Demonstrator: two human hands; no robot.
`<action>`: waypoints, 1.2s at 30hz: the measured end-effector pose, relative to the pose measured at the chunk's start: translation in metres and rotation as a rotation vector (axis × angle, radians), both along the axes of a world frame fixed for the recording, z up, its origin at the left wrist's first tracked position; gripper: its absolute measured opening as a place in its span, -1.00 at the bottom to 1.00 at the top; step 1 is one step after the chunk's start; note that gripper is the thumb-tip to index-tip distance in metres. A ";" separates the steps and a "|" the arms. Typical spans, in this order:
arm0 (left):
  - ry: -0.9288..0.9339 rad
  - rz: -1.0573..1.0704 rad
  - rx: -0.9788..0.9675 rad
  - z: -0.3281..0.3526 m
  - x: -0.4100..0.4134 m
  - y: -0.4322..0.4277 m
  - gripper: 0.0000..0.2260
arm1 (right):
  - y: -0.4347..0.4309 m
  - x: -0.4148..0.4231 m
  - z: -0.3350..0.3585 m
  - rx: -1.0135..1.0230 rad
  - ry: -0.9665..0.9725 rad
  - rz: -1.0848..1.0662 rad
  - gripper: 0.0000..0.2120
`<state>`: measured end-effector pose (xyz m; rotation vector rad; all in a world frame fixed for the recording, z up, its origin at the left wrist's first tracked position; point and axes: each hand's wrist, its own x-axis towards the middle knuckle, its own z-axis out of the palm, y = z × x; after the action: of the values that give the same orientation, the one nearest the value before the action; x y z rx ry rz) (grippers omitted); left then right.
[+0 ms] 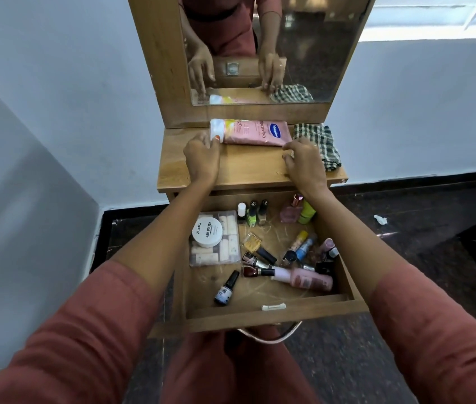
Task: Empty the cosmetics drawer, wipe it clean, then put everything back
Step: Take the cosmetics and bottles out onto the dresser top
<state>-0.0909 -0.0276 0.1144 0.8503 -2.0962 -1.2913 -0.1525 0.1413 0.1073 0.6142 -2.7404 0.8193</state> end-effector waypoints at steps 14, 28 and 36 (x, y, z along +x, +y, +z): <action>-0.240 -0.628 -0.136 -0.050 0.105 0.080 -0.79 | 0.058 0.102 -0.016 0.078 -0.414 0.072 -0.89; -0.523 -0.976 -0.518 -0.097 0.115 0.107 -0.71 | 0.082 0.142 -0.047 0.628 -0.472 0.057 -0.70; -0.498 -0.968 -0.494 -0.097 0.117 0.106 -0.73 | 0.085 0.139 -0.048 0.654 -0.536 0.071 -0.70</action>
<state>0.0262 0.0783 0.0173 -0.1448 -3.2353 -0.8835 -0.0137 0.2263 0.0590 0.6770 -3.5197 0.0591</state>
